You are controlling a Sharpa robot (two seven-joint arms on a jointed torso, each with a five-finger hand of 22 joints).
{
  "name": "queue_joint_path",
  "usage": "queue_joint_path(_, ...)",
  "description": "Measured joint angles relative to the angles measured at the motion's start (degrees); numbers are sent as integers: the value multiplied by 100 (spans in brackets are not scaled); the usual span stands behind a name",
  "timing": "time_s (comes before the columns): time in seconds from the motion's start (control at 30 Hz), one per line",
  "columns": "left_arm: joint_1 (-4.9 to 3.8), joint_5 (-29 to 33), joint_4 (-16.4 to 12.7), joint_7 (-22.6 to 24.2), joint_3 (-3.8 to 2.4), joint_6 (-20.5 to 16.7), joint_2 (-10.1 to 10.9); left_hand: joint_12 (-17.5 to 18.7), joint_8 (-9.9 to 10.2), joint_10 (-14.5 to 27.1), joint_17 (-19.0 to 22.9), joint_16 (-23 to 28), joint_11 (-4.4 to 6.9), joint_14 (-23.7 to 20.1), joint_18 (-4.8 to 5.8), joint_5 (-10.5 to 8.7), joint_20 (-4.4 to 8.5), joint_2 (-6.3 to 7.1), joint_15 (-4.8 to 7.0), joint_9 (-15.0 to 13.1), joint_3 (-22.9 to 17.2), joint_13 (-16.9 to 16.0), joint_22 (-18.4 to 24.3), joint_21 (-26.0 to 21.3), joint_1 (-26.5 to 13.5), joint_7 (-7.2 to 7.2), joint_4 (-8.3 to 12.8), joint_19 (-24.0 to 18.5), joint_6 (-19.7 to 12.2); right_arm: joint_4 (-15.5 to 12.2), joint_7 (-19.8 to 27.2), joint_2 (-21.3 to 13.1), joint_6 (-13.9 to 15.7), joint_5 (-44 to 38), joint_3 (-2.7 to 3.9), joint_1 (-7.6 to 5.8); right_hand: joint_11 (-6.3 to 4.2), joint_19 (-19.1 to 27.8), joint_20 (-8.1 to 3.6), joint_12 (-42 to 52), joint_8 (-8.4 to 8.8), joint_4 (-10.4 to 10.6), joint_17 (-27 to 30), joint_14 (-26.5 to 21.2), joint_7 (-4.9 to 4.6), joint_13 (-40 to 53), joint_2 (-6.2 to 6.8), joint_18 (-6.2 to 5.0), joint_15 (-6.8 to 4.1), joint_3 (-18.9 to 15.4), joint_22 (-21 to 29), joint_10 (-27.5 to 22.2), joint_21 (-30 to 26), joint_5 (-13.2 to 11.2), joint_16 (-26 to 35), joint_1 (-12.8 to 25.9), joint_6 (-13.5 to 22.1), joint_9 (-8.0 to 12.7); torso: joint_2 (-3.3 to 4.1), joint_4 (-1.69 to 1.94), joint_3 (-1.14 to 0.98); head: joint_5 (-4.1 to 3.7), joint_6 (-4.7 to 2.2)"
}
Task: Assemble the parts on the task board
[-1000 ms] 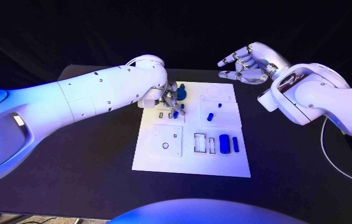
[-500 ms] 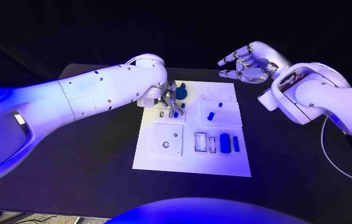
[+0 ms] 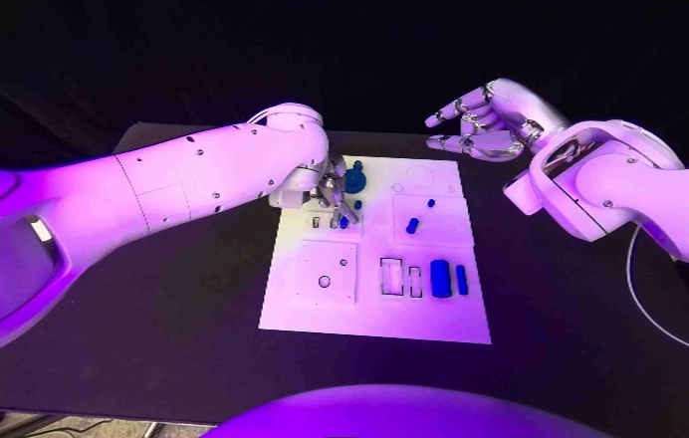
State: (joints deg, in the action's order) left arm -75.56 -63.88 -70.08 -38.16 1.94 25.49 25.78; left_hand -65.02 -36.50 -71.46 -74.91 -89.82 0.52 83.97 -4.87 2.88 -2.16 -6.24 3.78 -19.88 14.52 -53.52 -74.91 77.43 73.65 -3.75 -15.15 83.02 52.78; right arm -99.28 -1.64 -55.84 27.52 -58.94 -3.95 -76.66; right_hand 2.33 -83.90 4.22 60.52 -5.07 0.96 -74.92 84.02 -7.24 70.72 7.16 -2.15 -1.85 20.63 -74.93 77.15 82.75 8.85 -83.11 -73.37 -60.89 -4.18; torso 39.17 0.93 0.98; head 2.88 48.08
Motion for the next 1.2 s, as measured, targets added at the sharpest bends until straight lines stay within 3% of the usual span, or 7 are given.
queue_joint_path(0.57,6,66,63,-19,1,18,-68,0,0,0,0,0,0,0,0,0,0,-23,0,-11,-22,10,0,0,23,0,22,0,0,15,-3,39,-51,-1,0,0,0,0,0,0,0,0,1,0,0,0,0,0,0,0,1,0,0,0,22,0,0,0,-3,2,-2,21,23)
queue_joint_path(0.7,6,79,84,-44,1,35,-75,0,-11,21,1,0,-20,0,0,0,0,-130,0,-43,-87,10,1,0,132,0,87,0,0,15,-3,41,-58,0,-1,1,0,0,0,0,0,0,1,0,0,0,0,0,0,0,1,0,0,0,22,0,0,0,-3,2,-2,22,30)
queue_joint_path(0.9,15,81,110,-74,1,48,-97,0,-21,43,-4,0,1,0,0,0,0,-229,0,-92,-283,10,1,0,410,19,249,0,-60,15,-3,51,-67,4,-1,1,1,0,0,0,0,-1,2,0,0,0,0,0,0,1,2,1,0,0,22,0,0,0,-1,1,-2,19,43)
queue_joint_path(1.13,9,105,112,-69,-15,49,-118,102,1,115,-4,0,52,9,-1,-38,1,-316,51,-107,-771,45,0,0,1003,80,610,1,-184,17,-3,62,-76,8,-1,1,1,0,0,0,0,-1,2,0,0,0,0,0,0,1,2,1,0,0,22,0,0,0,-1,0,-2,15,60)
queue_joint_path(1.2,5,110,114,-63,-19,48,-118,171,52,148,-4,0,62,9,70,78,21,-311,51,-106,-812,82,-4,0,1203,64,570,21,-251,17,-2,64,-79,8,-1,2,1,0,0,0,0,-1,2,0,0,0,0,0,0,1,2,1,0,0,22,0,0,0,-2,1,-2,13,63)
